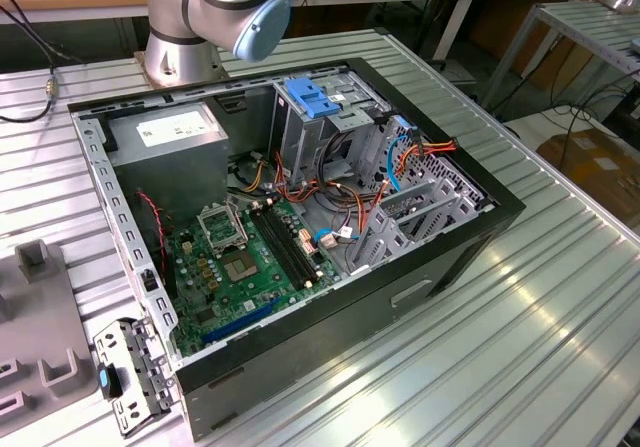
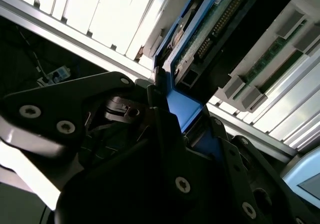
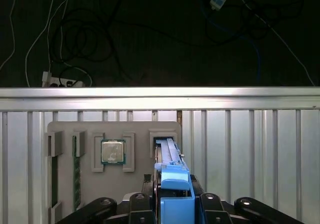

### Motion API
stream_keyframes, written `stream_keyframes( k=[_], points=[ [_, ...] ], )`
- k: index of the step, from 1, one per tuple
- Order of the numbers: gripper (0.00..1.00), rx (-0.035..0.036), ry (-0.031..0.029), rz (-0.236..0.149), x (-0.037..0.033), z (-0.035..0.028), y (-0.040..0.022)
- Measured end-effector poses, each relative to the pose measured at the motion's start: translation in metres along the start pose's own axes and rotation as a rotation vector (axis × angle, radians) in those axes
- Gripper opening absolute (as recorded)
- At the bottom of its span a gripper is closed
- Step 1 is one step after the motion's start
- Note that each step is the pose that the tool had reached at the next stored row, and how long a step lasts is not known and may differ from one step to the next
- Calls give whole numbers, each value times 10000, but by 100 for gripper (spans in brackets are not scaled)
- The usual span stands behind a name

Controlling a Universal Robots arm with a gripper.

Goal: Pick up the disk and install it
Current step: 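Pick up the disk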

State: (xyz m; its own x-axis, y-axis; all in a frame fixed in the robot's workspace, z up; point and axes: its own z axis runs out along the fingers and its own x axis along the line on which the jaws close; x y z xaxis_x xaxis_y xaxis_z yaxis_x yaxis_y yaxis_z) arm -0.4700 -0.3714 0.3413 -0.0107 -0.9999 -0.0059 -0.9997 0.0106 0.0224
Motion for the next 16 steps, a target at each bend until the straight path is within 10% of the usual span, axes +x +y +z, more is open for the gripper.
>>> stream_keyframes(
  k=[16],
  points=[
    [37,1,48,1,0,-87,2]
  ],
)
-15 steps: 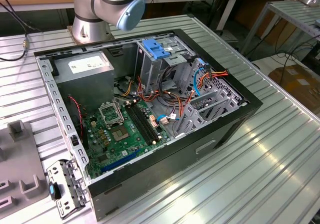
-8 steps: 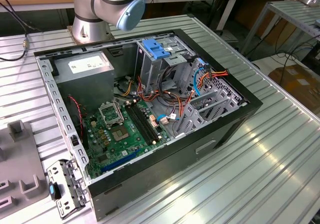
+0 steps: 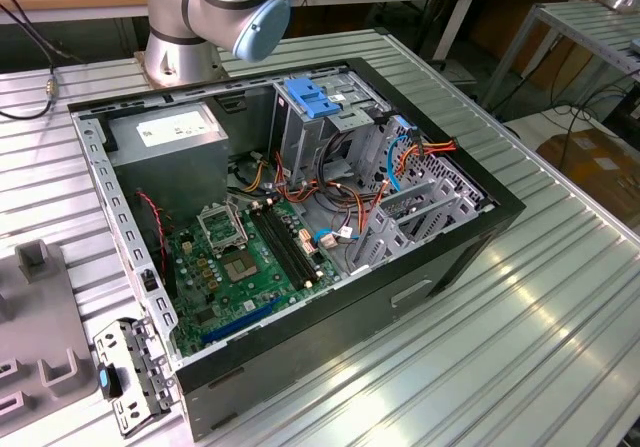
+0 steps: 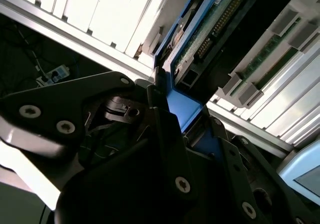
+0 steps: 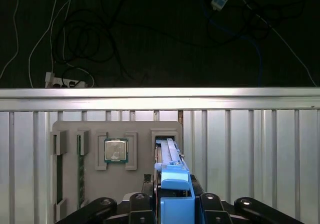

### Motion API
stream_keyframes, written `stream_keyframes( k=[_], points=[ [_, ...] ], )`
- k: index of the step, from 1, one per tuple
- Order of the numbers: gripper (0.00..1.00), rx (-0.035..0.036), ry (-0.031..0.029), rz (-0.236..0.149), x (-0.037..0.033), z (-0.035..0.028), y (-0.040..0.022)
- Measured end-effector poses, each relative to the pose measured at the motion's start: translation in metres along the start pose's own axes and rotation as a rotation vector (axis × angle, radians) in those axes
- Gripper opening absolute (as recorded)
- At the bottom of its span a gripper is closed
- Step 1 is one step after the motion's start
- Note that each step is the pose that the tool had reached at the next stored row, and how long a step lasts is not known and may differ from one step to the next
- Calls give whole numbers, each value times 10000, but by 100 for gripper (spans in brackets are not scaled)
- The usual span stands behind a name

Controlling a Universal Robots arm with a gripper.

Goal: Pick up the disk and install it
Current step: 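Pick up the disk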

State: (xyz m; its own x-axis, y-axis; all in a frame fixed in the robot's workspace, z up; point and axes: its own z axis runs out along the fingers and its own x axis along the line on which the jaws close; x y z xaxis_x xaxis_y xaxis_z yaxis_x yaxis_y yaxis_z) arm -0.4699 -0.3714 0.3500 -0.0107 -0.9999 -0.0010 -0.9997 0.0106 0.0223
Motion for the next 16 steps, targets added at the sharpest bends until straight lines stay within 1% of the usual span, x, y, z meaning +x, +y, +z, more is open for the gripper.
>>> stream_keyframes(
  k=[8,11,13,16],
  points=[
    [37,2,-1,0,0,-58,1],
    [37,0,-1,0,0,-82,2],
    [37,0,-1,0,0,-111,3],
    [37,1,-2,0,0,-129,3]
  ],
)
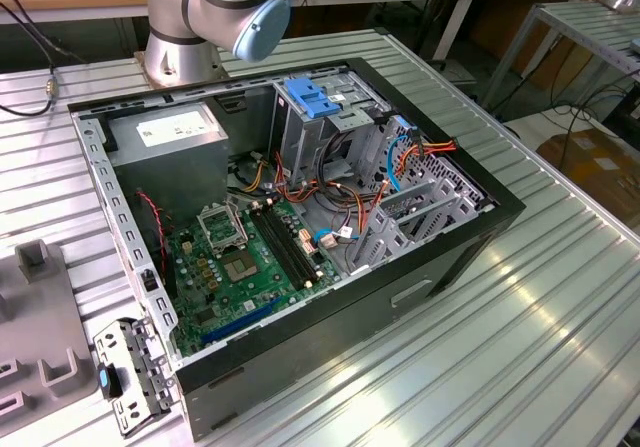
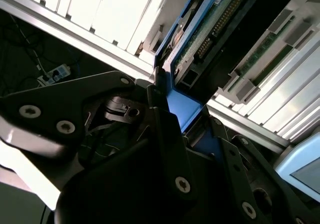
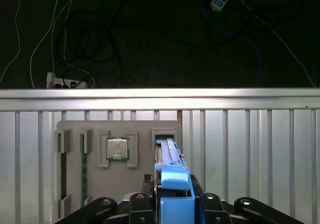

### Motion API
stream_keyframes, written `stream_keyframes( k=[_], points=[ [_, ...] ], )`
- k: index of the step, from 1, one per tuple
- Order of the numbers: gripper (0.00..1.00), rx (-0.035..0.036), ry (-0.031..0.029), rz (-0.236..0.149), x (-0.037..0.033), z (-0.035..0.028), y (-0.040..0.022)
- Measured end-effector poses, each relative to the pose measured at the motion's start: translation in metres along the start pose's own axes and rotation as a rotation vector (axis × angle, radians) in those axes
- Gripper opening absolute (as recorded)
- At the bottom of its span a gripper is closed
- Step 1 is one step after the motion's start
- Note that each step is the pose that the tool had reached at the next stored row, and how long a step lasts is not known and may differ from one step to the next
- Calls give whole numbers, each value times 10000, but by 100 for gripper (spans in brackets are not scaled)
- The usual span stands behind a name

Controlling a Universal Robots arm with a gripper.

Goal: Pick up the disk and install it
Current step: 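Pick up the disk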

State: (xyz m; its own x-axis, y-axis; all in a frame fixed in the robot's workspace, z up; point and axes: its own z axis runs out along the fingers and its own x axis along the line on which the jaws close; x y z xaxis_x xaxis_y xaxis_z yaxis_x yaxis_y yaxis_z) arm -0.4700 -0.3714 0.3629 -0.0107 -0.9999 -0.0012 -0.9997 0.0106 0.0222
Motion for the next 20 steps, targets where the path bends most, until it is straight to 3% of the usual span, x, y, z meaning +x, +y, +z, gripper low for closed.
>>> stream_keyframes(
  k=[20],
  points=[
    [37,-1,1,0,0,-103,2]
  ],
)
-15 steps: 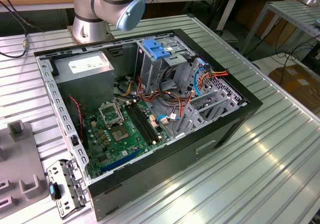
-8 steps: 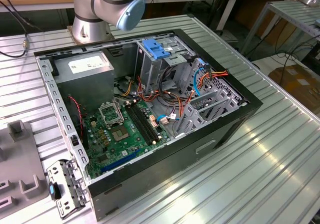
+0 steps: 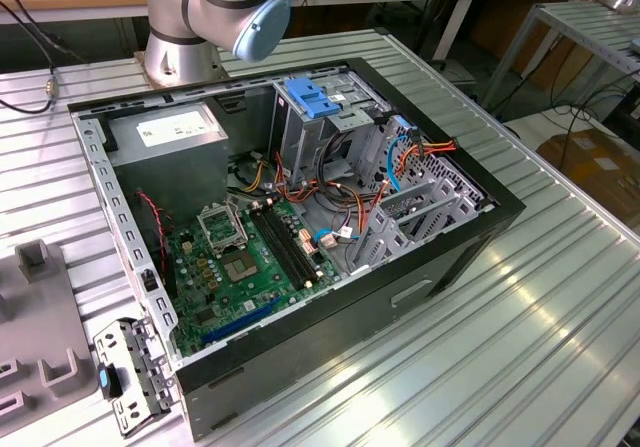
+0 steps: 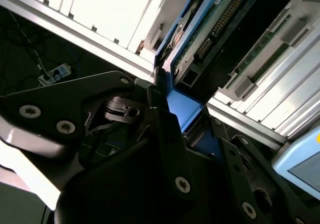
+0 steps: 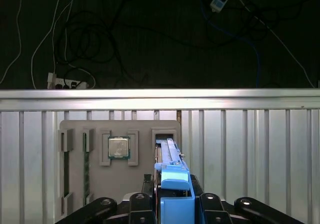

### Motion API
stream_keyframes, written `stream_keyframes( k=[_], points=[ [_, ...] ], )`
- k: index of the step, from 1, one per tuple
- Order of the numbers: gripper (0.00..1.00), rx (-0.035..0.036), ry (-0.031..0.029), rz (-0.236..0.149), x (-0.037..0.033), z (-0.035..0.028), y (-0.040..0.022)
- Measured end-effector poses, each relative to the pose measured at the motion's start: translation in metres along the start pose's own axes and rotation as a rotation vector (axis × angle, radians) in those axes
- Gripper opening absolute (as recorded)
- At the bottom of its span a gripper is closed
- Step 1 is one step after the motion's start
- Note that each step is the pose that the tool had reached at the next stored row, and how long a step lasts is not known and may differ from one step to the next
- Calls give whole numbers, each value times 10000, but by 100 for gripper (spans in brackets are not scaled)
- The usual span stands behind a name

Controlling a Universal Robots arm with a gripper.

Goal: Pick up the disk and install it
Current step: 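Pick up the disk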

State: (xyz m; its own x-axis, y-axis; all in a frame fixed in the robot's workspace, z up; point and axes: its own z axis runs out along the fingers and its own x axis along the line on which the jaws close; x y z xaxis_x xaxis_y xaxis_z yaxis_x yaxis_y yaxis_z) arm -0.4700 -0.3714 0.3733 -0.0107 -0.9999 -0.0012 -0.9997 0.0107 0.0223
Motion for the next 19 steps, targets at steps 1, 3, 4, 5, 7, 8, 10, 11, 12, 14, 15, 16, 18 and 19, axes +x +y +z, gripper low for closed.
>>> stream_keyframes(
  k=[1,3,4,5,7,8,10,11,12,14,15,16,18,19],
  points=[
    [37,0,0,0,0,-6,0],
    [37,0,0,-1,0,-18,0],
    [37,-1,1,0,0,-24,1],
    [37,1,0,0,0,-31,1],
    [37,0,0,0,0,-49,1],
    [37,1,0,-1,0,-54,1],
    [37,1,0,0,0,-71,1],
    [37,0,0,0,0,-76,1],
    [37,0,0,-1,0,-81,2],
    [37,0,0,0,0,-97,2],
    [37,1,0,0,0,-103,2],
    [37,0,0,-1,0,-112,2],
    [37,0,0,0,0,-138,3],
    [37,0,0,0,0,-145,3]
  ],
)
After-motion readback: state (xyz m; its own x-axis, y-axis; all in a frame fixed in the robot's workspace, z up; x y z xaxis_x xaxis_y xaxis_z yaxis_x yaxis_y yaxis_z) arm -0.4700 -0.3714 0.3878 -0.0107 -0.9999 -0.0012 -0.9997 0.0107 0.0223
